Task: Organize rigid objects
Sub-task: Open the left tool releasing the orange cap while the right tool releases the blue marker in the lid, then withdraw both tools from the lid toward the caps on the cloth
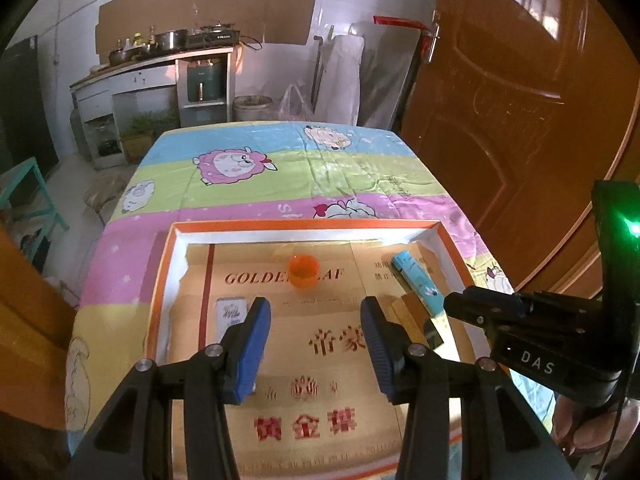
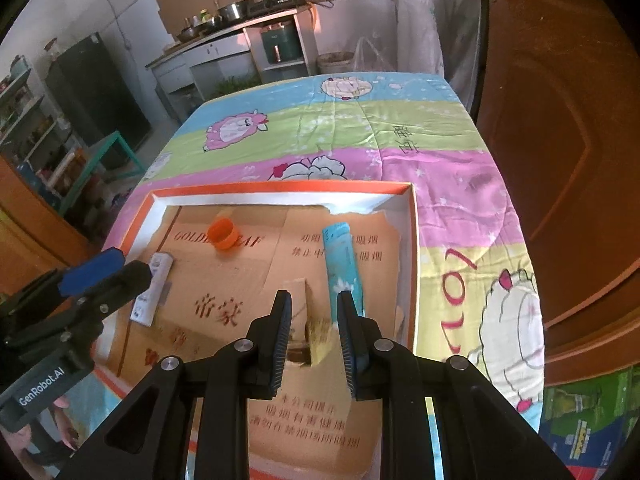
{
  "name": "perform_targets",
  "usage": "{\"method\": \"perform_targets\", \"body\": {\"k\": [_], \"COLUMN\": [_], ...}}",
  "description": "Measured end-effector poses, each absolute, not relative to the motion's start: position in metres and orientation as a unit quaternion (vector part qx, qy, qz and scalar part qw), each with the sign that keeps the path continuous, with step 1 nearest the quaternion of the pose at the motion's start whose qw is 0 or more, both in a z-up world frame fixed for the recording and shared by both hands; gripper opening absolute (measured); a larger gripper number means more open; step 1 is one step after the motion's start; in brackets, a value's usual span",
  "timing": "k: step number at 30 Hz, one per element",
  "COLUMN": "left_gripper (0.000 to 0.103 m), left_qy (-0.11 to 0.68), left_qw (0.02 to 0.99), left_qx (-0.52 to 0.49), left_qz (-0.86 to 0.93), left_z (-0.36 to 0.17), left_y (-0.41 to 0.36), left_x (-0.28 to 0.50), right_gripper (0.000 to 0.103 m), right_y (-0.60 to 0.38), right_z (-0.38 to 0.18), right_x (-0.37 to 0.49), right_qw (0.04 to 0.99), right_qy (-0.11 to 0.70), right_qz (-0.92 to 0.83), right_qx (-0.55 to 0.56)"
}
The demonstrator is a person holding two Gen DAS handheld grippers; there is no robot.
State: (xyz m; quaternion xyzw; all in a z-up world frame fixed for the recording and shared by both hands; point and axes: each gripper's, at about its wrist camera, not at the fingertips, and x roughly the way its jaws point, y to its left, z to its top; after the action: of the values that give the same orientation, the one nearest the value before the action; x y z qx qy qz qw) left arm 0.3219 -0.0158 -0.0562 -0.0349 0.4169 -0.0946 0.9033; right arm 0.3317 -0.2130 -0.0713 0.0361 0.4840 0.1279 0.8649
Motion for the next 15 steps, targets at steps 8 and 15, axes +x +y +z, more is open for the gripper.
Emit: {"method": "perform_targets", "body": {"k": [8, 15], "left_gripper": [0.047, 0.047], "left_qy": [0.402, 0.398], "left_qw": [0.910, 0.910], "left_qx": [-0.029, -0.044], "left_qz": [-0.098, -0.104], "left_z": [-0.050, -0.055], "left_y": [-0.010, -0.001], "left_x": [0.280, 0.244], "right_gripper": [0.024, 0.024], "right_y": [-0.209, -0.203], "right_z": [-0.068, -0.067], "right_x": [0.292, 0.251], "right_qw": [0.869, 0.873], "right_qy": [0.479, 0.472], "right_qz": [0.122, 0.116], "right_qx": [0.030, 0.031]}}
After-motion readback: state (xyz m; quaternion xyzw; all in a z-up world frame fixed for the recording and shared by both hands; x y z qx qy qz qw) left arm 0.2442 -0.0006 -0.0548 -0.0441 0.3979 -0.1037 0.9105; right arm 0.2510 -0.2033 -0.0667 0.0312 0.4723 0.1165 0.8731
